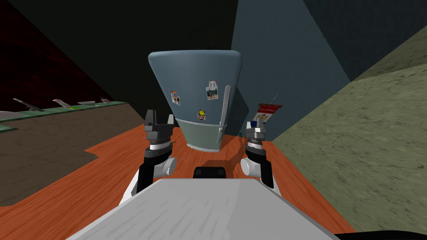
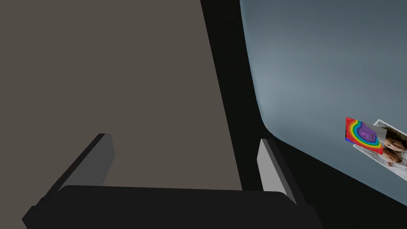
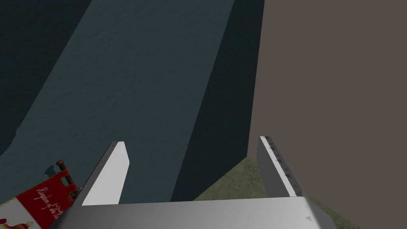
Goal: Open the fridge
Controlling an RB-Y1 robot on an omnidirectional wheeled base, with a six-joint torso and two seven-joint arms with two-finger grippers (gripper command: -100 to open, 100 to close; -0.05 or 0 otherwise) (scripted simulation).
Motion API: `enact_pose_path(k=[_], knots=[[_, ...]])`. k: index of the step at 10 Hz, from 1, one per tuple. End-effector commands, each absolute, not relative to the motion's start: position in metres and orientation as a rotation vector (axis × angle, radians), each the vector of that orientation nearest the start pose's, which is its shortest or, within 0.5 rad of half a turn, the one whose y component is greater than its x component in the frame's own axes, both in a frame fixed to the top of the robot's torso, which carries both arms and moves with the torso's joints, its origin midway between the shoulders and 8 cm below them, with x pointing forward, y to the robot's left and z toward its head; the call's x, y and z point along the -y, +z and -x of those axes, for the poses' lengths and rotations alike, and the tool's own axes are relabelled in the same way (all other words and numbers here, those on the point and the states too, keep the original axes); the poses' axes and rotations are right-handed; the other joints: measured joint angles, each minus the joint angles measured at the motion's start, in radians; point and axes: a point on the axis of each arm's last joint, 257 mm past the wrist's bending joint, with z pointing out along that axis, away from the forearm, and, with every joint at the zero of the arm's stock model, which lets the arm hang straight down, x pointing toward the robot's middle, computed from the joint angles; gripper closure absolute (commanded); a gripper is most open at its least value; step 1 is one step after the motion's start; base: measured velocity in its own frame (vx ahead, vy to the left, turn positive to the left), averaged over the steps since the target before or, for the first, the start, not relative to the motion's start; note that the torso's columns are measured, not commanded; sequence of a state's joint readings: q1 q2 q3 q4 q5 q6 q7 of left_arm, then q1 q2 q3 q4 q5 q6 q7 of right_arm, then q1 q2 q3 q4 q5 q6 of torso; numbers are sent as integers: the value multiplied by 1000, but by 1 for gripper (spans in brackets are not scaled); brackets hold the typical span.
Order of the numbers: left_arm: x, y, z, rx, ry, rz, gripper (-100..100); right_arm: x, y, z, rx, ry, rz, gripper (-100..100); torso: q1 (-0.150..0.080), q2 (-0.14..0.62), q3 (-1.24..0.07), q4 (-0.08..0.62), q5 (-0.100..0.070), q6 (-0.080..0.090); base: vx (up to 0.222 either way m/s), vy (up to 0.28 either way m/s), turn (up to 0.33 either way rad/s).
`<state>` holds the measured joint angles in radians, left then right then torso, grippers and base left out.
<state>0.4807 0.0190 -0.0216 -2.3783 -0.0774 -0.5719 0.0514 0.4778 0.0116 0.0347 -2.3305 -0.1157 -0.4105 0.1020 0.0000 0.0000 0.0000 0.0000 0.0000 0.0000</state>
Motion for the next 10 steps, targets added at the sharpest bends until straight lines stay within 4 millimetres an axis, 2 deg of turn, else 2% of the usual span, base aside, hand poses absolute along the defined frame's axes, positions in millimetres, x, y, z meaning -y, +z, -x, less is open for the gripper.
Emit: enact_pose_path(k=[1, 9, 10], knots=[[-250, 83, -311, -533, -1371, 463, 0, 279, 37, -350, -579, 1325, -718, 0, 0, 40, -82, 41, 0, 0, 0, 0, 0], [-250, 84, -311, -532, -1371, 463, 0, 279, 37, -350, -578, 1325, -718, 0, 0, 616, -1236, 617, 0, 0, -13, 2, 0], [-244, 78, -315, -576, -1371, 435, -100, 279, 37, -350, -578, 1325, -718, 0, 0, 690, -1383, 691, 0, 0, 23, -24, -8]])
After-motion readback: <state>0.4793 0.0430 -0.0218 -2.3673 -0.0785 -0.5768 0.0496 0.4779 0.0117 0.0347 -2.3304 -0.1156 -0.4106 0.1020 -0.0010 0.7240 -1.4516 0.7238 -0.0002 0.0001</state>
